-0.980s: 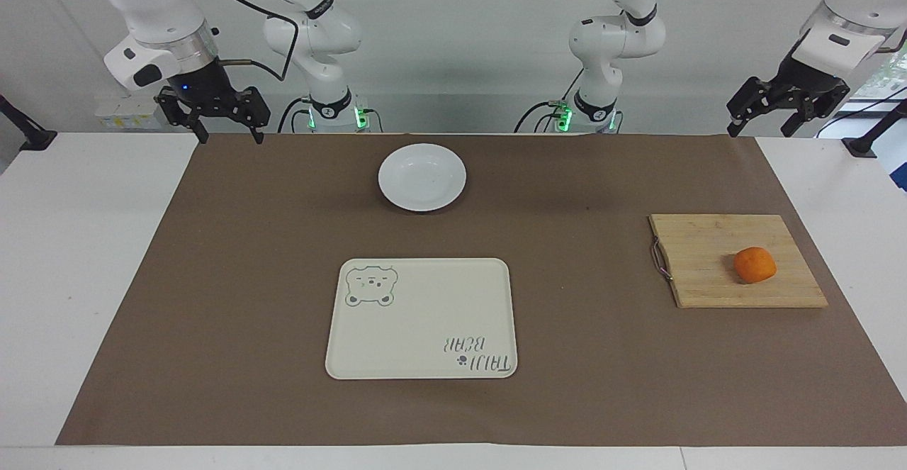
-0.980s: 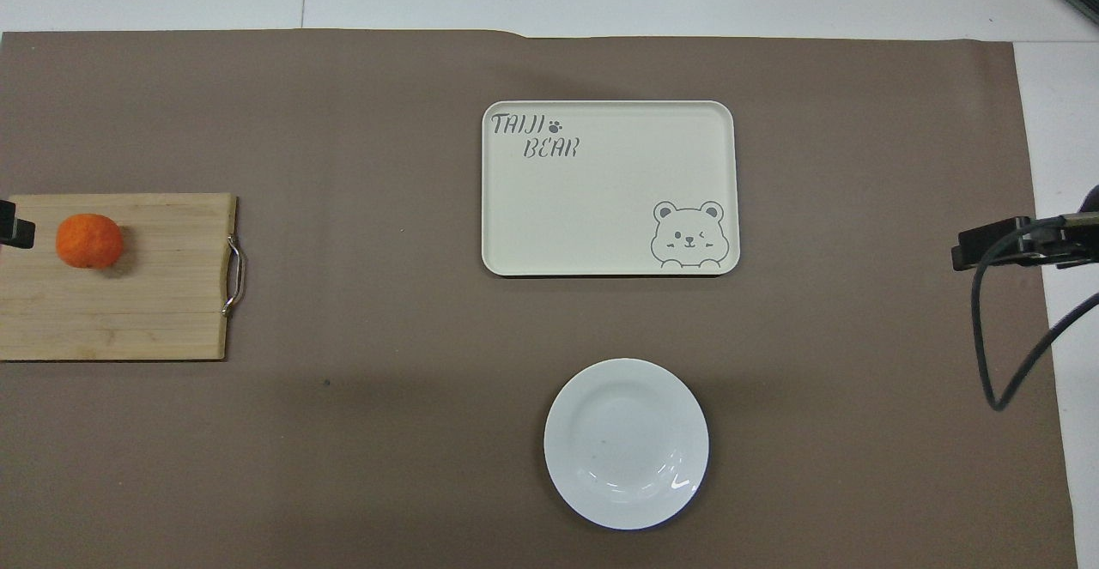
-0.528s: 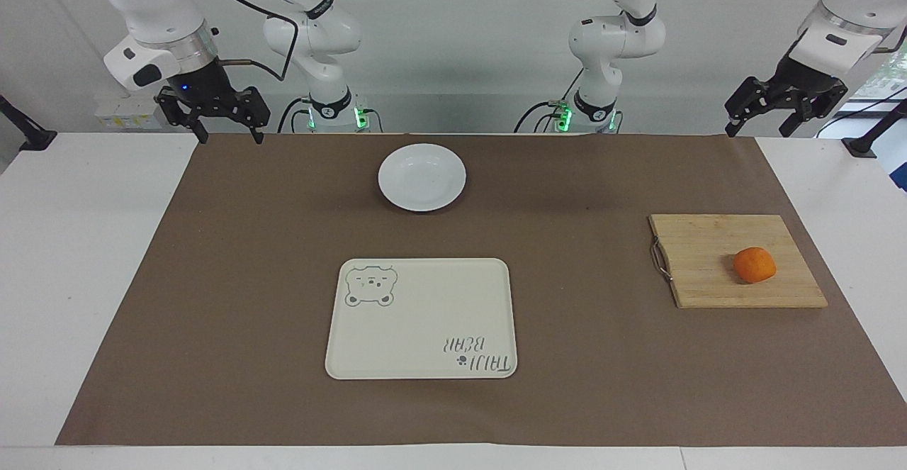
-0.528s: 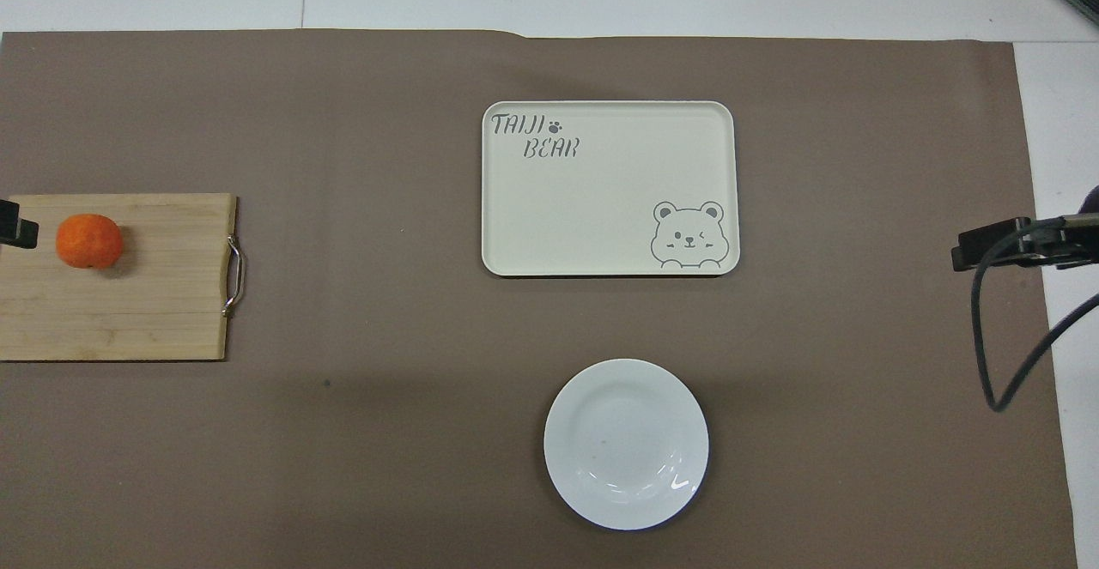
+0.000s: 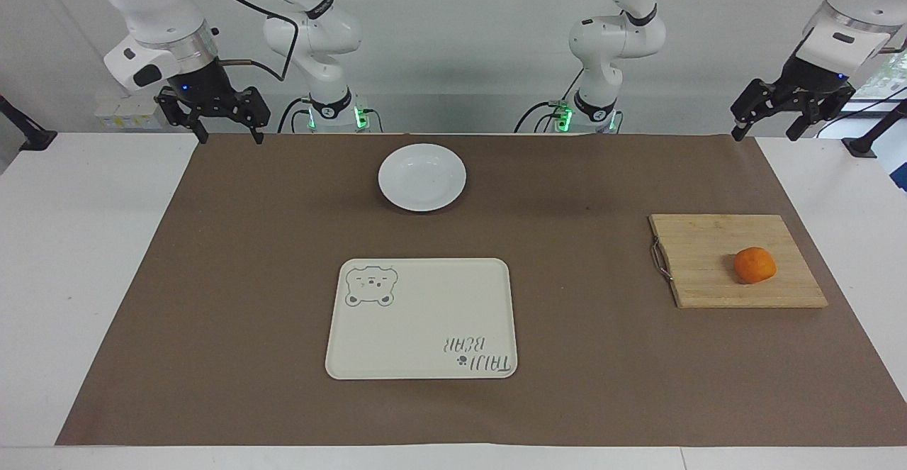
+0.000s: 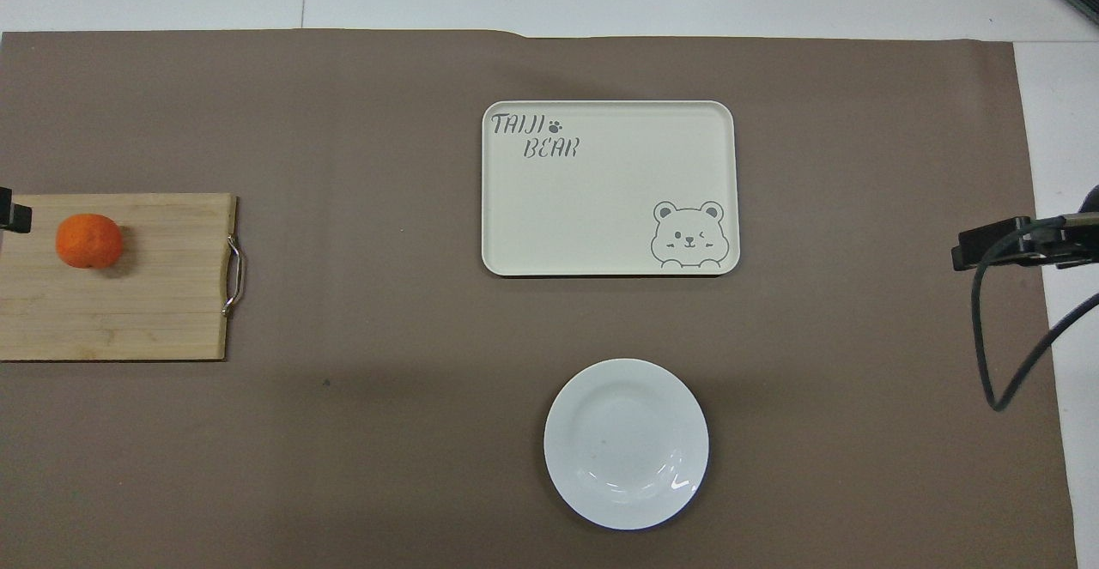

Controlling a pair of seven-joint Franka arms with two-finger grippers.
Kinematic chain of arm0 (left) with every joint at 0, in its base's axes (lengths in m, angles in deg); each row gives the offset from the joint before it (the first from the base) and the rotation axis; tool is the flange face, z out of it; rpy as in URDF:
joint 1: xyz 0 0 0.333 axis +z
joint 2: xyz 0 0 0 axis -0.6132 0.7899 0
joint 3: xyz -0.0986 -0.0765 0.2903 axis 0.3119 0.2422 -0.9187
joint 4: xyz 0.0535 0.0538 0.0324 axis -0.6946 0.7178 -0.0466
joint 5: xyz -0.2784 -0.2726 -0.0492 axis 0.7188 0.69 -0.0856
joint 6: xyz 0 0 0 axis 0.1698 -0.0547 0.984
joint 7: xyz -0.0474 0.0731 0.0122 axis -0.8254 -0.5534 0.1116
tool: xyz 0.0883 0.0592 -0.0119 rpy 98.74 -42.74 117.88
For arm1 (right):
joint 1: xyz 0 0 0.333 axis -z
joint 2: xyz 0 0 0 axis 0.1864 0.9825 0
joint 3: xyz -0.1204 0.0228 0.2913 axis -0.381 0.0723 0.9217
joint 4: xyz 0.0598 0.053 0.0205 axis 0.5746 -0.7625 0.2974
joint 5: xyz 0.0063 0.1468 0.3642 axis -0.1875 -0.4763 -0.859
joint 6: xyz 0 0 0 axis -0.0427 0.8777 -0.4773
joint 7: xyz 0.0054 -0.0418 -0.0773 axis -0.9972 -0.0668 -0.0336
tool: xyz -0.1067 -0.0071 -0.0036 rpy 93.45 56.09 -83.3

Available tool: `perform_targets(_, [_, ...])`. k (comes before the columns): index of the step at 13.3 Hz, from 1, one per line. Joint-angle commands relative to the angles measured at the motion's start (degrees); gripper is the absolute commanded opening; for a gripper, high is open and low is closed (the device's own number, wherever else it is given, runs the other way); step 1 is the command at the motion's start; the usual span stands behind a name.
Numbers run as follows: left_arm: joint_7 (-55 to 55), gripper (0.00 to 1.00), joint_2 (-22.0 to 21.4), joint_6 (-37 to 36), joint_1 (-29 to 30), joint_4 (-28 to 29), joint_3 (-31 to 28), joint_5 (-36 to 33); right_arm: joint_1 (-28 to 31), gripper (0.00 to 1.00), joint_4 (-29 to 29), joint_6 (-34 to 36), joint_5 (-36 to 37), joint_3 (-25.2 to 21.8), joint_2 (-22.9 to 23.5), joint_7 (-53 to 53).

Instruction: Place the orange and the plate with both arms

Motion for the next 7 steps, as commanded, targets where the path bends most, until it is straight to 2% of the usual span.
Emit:
perform_targets(1, [-3.31,1.00,-1.49,3.21,1.03,3.00,0.21,-0.51,0.77,1.00,-0.65,0.67,-1.04,0.34,-0.92,-1.28])
perform_targets(7, [-9.29,1.00,-2.46,9.88,4.46,10.37,0.12,0.28,0.77,1.00,-0.65,0.67,-1.13,0.34,-0.92,-1.28])
